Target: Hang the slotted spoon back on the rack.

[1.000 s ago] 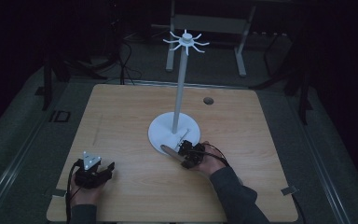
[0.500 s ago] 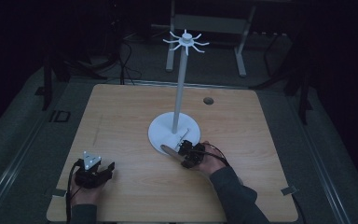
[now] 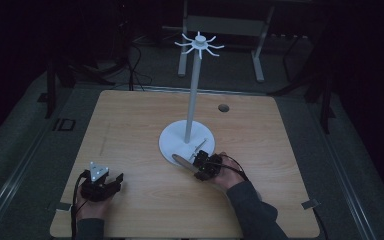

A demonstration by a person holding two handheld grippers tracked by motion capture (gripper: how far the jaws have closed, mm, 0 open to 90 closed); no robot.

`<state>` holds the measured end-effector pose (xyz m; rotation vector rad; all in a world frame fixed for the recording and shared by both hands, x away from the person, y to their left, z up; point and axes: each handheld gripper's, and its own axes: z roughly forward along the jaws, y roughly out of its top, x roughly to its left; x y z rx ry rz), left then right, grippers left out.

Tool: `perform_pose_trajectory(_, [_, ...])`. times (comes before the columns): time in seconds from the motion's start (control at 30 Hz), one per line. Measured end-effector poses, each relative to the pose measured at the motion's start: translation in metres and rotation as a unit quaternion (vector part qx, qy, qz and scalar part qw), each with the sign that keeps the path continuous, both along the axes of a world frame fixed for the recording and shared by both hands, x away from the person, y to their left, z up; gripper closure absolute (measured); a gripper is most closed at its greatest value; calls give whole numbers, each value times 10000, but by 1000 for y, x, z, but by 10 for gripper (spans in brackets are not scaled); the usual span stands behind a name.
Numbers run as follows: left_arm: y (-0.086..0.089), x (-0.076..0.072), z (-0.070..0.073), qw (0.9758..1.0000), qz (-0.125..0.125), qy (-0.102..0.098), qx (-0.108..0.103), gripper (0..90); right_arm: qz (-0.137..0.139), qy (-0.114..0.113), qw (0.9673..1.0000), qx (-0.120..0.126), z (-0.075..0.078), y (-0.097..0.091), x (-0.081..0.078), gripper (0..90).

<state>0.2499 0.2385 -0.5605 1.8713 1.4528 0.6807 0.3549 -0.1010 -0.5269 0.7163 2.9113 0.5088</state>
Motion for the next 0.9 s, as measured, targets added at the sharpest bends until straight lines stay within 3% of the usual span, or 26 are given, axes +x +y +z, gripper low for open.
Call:
perform_pose_trajectory(0.43, [0, 0, 0, 10000, 5, -12, -2, 432, -139, -247, 9991, 330, 17, -15, -3, 734])
perform_pose_trajectory(0.9, [-1, 0, 0, 10000, -7, 2, 11, 432, -476, -547, 9943, 776, 40, -37, 0, 735])
